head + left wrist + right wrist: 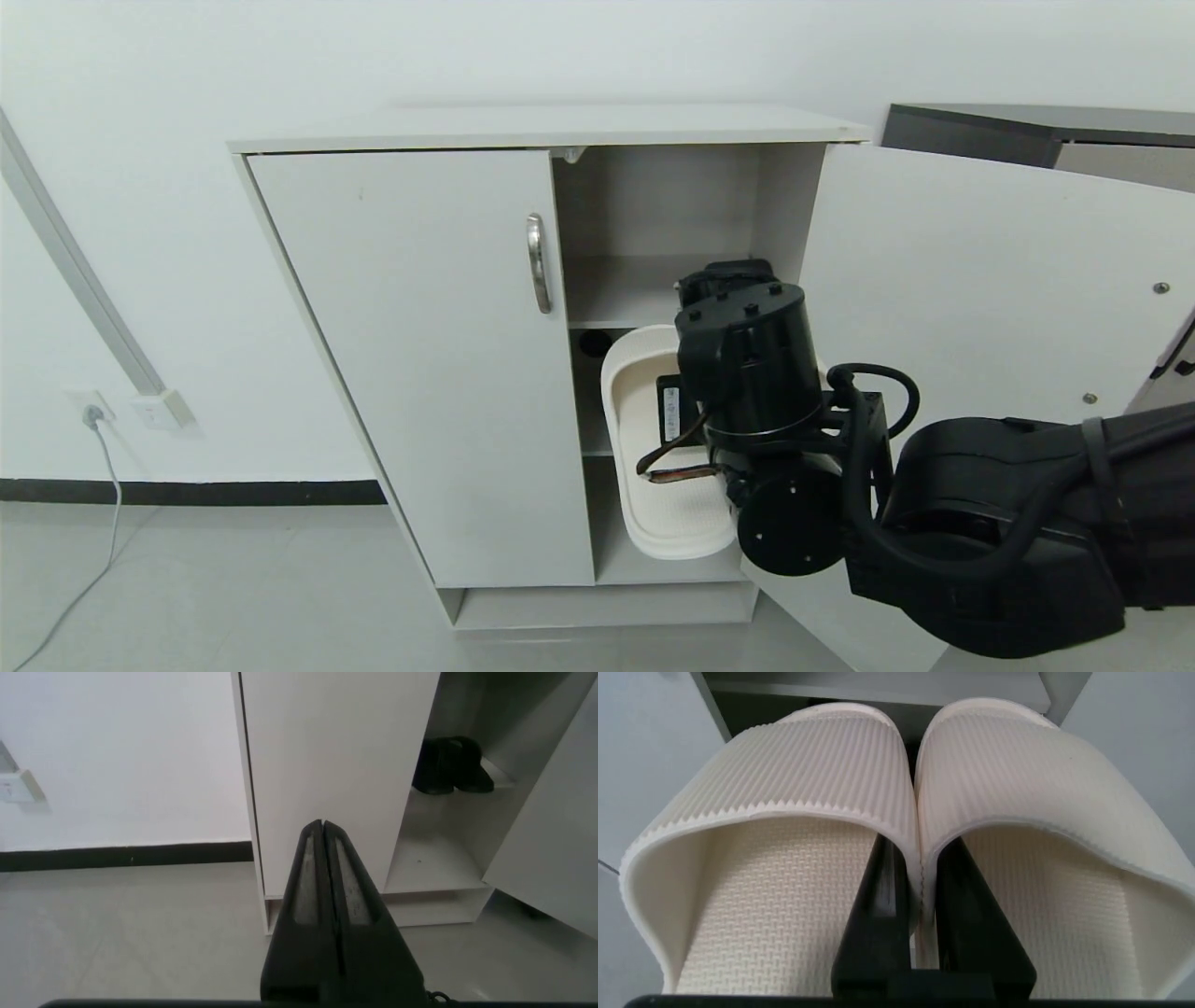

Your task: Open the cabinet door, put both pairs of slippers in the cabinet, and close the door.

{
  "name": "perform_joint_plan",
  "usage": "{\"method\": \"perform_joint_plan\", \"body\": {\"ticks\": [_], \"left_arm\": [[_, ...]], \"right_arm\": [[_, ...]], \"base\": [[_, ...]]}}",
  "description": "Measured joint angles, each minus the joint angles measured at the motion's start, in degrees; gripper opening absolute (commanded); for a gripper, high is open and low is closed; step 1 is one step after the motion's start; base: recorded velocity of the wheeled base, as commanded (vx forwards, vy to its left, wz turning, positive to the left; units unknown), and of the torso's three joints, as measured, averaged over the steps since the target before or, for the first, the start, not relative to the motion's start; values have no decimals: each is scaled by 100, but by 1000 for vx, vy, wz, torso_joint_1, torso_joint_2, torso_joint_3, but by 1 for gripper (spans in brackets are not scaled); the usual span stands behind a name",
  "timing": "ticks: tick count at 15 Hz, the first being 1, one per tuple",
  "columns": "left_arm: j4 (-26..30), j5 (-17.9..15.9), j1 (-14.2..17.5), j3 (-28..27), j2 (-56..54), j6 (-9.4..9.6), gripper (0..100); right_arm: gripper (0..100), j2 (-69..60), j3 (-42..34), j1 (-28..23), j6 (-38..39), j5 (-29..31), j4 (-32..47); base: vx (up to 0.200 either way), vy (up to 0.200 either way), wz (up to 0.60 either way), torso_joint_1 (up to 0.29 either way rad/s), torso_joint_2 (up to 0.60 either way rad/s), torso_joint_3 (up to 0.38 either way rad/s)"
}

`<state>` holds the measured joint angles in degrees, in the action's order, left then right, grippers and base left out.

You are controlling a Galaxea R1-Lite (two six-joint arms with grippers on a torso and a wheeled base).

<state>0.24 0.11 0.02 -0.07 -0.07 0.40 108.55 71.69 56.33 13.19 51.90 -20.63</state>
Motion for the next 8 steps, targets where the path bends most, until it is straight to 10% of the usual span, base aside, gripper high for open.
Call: {"method": "perform_joint_plan", "body": {"ticks": [8], "left_arm": [[0, -4, 2, 5, 0, -7, 0]], "right_arm": [[0, 28, -17, -57, 16, -13, -37]], "base": [[200, 0, 0, 1, 4, 4]]}}
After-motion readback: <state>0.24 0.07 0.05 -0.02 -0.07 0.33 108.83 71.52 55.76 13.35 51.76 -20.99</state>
